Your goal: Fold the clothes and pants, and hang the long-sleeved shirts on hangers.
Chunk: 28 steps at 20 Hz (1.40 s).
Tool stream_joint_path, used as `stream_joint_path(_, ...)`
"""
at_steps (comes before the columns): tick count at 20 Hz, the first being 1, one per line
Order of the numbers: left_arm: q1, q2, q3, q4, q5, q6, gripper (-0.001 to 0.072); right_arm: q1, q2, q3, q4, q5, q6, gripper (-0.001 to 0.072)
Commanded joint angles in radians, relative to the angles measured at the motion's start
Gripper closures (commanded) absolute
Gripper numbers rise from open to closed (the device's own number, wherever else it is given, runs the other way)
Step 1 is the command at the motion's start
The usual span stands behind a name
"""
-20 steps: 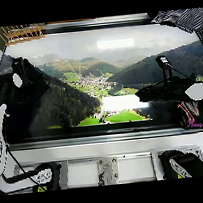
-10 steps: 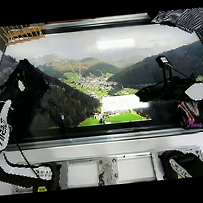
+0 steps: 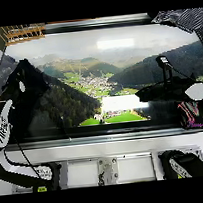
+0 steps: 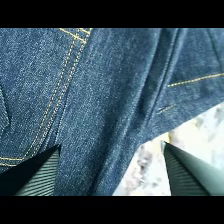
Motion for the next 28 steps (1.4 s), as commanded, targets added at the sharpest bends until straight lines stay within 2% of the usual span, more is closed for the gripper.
stream_joint_path(1,0.002,-0.027,0.001,-0.001,-0.007,-0.002,0.0037,0.001,0.000,0.001,0.000,0.000,0.000,0.0673)
stream_joint_path(2,-0.002,-0.033,0.001,-0.001,-0.012,-0.002,0.0139,0.001,0.000,0.001,0.000,0.000,0.000,0.0673)
stream_joint_path(5,-0.008,-0.023,0.001,-0.002,-0.010,-0.010,0.0673,0.001,0.000,0.001,0.000,0.000,0.000,0.0673)
stream_joint_path(6,-0.010,-0.009,0.001,-0.010,-0.010,-0.010,0.0699,0.001,0.000,0.001,0.000,0.000,0.000,0.0673)
stream_joint_path(8,-0.034,0.048,0.001,-0.007,0.000,-0.008,0.0699,0.001,0.000,0.001,0.000,0.000,0.000,0.0673)
stream_joint_path(11,-0.135,0.183,0.001,-0.008,0.062,0.042,0.0700,0.001,0.000,0.001,0.000,0.000,0.001,0.0673)
stream_joint_path(14,-0.323,0.301,0.001,-0.009,0.060,0.108,0.0699,0.001,0.000,0.001,0.093,-0.014,0.003,0.0673)
stream_joint_path(16,-0.502,0.354,0.001,-0.010,0.050,0.135,0.0700,-0.004,0.000,0.004,0.084,-0.076,-0.074,0.0679)
stream_joint_path(18,-0.706,0.386,0.001,-0.051,0.045,0.183,0.0700,-0.043,0.001,0.037,-0.045,-0.129,-0.026,0.0679)
stream_joint_path(21,-1.018,0.397,0.001,-0.167,0.051,0.329,0.0699,-0.131,0.015,0.103,-0.317,-0.147,0.148,0.0679)
stream_joint_path(24,-1.225,0.366,0.001,-0.153,0.061,0.335,0.0699,-0.213,0.044,0.114,-0.391,-0.146,0.196,0.0679)
stream_joint_path(26,-1.250,0.348,0.001,-0.156,0.016,0.327,0.0699,-0.241,0.051,0.114,-0.391,-0.146,0.196,0.0678)
stream_joint_path(28,-1.208,0.349,0.001,-0.164,-0.079,0.246,0.0690,-0.241,0.051,0.114,-0.388,-0.145,0.196,0.0669)
